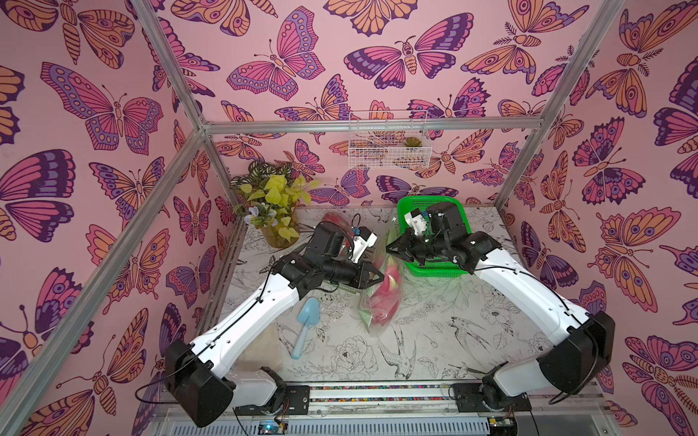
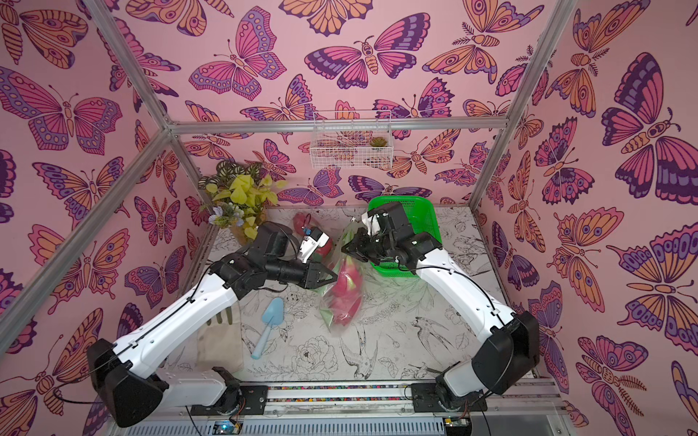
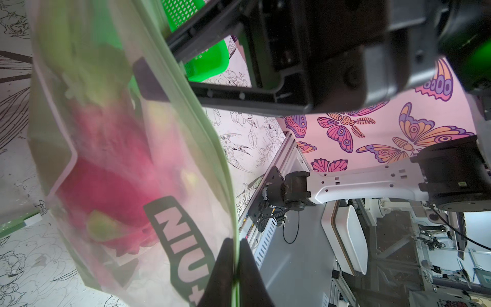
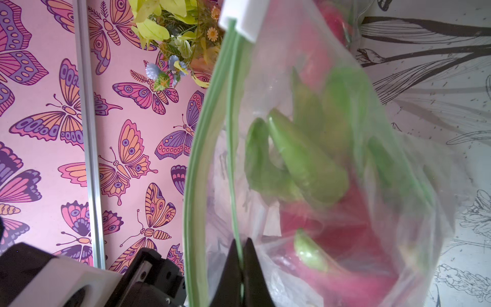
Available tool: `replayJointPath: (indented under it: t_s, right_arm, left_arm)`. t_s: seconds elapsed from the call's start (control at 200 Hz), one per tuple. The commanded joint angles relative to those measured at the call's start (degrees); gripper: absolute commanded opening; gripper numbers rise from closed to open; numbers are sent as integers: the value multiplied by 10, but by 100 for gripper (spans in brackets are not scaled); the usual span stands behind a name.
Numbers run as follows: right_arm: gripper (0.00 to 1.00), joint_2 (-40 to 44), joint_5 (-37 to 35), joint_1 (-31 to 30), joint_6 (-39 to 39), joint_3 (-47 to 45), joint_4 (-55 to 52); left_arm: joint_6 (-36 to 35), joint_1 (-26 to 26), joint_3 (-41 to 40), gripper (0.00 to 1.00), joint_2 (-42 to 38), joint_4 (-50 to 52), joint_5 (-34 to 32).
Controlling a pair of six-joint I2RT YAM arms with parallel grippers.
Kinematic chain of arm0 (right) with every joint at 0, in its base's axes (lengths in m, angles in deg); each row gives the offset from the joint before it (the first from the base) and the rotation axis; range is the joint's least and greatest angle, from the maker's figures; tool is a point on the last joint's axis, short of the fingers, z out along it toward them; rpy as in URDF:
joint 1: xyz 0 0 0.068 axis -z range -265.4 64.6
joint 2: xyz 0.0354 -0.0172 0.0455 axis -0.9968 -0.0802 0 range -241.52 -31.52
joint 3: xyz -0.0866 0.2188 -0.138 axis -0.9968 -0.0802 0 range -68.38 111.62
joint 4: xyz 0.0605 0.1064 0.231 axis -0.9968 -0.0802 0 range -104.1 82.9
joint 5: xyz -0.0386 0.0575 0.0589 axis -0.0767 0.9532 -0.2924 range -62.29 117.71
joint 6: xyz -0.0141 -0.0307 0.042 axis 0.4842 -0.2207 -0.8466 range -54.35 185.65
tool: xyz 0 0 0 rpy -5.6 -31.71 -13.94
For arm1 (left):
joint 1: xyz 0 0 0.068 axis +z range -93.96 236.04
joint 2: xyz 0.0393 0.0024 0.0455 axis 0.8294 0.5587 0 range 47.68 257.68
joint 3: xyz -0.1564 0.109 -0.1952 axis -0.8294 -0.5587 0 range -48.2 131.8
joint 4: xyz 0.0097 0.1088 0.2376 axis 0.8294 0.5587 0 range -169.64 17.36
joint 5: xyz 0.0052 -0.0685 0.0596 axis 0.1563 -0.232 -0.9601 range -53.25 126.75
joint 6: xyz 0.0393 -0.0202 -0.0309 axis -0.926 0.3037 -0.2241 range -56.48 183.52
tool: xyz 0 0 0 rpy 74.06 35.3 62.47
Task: Open the zip-top bag and take out the dragon fruit
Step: Open the zipper of the food storage bag at the center of the board.
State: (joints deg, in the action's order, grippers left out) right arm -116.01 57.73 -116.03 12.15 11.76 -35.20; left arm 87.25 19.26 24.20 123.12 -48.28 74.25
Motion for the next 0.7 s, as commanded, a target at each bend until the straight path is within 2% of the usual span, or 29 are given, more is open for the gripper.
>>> replayJointPath:
  t_s: [0.0, 0.06, 0.125, 0.27, 0.396, 0.561, 0.601, 0.696]
  right_arm:
    - [0, 5, -9, 4, 29, 30, -22]
    - [0, 11, -10, 4, 42, 44, -34]
    - [0, 16, -13, 4, 58, 61, -55]
    - [0, 17, -22, -5, 105, 121, -118]
    - [0, 9, -19, -15, 142, 169, -165]
    - [0, 2, -9, -20, 168, 187, -191]
    - [0, 0, -7, -21, 176, 189, -197]
    - [0, -3, -8, -22, 187, 184, -206]
  left_arm:
    - [-10, -1, 10, 25, -9, -3, -6]
    - [-12, 3, 19, 43, -15, 6, -22]
    - [-18, 9, 35, 57, -20, 23, -54]
    - [-34, 10, 92, 67, -20, 69, -131]
    - [-23, 11, 152, 68, -3, 106, -181]
    - [-28, 11, 206, 69, 21, 130, -221]
    - [-36, 10, 222, 66, 28, 137, -227]
    - [-64, 6, 252, 51, 41, 138, -217]
